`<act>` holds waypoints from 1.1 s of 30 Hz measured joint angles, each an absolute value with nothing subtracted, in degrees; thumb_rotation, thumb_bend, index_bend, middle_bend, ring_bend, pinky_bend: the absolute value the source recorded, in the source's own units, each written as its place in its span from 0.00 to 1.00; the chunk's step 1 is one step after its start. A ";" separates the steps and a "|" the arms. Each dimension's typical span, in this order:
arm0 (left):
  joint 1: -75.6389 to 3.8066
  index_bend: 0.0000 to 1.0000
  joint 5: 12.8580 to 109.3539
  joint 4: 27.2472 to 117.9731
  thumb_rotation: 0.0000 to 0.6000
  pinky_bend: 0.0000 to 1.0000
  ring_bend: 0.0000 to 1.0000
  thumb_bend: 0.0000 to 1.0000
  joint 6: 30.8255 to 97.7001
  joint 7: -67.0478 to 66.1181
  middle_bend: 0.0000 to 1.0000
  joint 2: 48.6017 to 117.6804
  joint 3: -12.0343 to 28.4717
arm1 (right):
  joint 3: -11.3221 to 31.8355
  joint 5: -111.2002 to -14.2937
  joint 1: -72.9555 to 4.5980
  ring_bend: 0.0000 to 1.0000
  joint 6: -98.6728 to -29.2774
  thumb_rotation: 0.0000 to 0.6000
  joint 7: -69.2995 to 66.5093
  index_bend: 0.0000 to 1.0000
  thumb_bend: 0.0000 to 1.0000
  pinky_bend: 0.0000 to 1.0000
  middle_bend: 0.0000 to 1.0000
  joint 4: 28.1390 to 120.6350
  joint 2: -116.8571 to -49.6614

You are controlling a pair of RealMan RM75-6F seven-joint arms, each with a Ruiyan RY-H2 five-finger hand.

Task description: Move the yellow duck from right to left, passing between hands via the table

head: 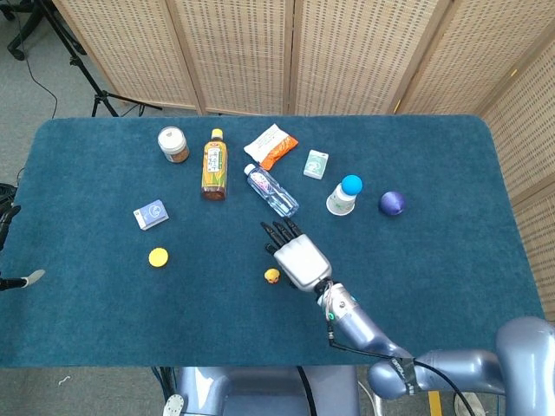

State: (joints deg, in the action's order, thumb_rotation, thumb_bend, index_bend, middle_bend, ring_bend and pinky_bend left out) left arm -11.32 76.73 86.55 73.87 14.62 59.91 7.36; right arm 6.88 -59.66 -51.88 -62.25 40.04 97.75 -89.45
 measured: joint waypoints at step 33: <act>-40.07 0.12 85.80 96.82 1.00 0.00 0.00 0.13 43.77 -1.75 0.00 63.64 8.78 | 0.61 -72.95 -17.81 0.00 -80.48 1.00 -4.98 0.04 0.00 0.00 0.00 83.56 -70.15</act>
